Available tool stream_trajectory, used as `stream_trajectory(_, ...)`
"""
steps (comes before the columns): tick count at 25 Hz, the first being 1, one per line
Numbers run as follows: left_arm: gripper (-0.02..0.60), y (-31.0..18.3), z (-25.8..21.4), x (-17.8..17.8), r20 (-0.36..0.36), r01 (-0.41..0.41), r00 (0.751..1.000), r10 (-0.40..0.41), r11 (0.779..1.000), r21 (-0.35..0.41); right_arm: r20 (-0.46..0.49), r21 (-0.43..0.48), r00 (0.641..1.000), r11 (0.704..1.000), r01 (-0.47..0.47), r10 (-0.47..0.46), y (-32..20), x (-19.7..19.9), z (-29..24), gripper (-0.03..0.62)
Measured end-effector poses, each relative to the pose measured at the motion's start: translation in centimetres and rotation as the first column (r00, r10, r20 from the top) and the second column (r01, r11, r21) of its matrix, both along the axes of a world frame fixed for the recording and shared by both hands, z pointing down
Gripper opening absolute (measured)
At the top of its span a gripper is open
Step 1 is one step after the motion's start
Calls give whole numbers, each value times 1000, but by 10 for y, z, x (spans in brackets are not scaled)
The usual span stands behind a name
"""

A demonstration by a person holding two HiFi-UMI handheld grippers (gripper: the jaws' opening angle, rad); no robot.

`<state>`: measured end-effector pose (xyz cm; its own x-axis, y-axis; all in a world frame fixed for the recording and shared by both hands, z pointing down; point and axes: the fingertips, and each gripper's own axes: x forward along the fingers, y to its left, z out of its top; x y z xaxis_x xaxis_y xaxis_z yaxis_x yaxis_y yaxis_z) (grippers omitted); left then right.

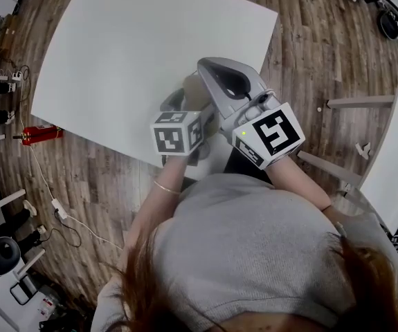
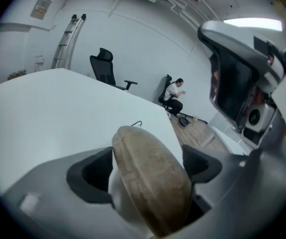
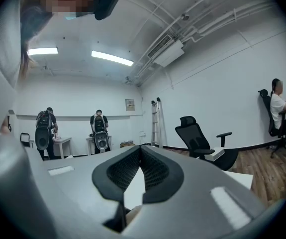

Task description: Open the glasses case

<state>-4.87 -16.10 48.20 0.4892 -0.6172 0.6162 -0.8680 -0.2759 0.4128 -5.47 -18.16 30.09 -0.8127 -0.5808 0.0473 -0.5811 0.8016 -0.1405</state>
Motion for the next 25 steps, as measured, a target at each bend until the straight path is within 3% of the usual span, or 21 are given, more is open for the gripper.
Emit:
stream_trajectory(12, 436, -9, 6, 25, -1, -48, 999, 48, 997, -58, 19, -12, 1000, 1000, -15, 15, -5, 8, 2, 3)
stream_trajectory(20, 417, -6, 7, 14, -113, 1, 994, -6, 999, -45, 23, -7, 1000, 1000, -18, 18, -7, 11, 2, 3)
stream_trajectory(25, 404, -6, -14, 4, -309, 54, 949, -60, 998, -25, -22, 45, 999, 999, 29, -28, -6, 11, 1, 5)
